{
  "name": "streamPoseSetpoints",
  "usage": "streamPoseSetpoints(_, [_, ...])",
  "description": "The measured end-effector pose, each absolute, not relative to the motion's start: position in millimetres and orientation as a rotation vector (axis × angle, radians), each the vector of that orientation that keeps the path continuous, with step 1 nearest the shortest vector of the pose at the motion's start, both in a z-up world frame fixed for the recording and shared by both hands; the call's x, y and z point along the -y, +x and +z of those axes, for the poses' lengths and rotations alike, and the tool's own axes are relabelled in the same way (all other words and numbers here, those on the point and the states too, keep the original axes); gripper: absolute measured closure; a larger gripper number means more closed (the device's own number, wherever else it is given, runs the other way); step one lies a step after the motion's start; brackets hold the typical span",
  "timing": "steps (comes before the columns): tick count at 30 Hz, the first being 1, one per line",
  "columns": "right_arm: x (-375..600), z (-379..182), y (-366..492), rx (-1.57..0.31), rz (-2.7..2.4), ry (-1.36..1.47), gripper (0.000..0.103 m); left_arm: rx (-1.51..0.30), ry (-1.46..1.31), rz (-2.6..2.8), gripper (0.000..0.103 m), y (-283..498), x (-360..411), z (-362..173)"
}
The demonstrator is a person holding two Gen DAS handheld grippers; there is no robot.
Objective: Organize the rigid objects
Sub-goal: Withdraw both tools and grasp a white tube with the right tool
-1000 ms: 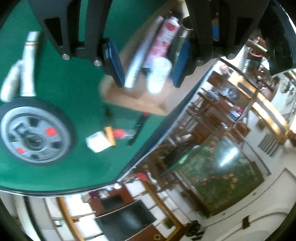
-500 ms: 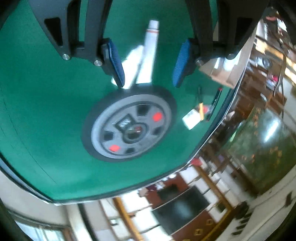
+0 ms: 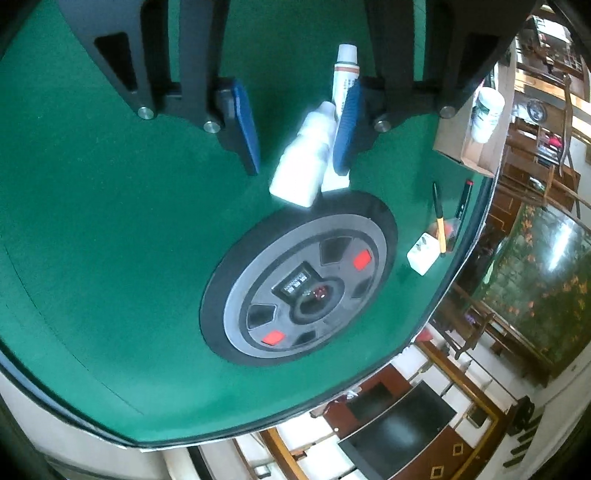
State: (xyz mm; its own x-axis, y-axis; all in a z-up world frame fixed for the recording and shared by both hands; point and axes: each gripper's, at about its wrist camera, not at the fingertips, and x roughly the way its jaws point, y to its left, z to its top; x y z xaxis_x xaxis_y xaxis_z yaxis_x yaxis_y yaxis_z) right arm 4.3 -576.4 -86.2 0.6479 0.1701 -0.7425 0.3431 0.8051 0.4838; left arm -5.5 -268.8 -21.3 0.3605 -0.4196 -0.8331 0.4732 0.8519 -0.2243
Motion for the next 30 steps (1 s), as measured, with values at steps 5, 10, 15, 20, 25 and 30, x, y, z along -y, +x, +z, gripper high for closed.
streamPoseSetpoints(5, [575.9,-85.6,3.4,-0.878,-0.114,0.619,0.072,-1.061,0.052,-0.57,0.064,-2.2,266.9,-23.1])
streamPoseSetpoints(10, [578.3,-86.9,4.8,-0.879,-0.087,0.648,0.075,-1.072,0.061,-0.574,0.064,0.3,272.2,-24.7])
streamPoseSetpoints(15, [588.2,-89.0,1.6,-0.867,-0.053,0.716,0.076,-1.089,0.103,-0.587,0.064,3.3,288.9,-29.8])
streamPoseSetpoints(20, [596.5,-83.5,-5.2,-0.833,-0.084,0.736,0.076,-1.105,0.131,-0.613,0.064,7.8,311.2,-34.0])
streamPoseSetpoints(25, [603.9,-84.6,-6.2,-0.823,-0.093,0.779,0.076,-1.118,0.162,-0.645,0.064,18.0,342.1,-37.9])
streamPoseSetpoints(30, [609.7,-83.9,-7.5,-0.811,-0.099,0.81,0.076,-1.142,0.182,-0.66,0.064,36.1,367.2,-46.9])
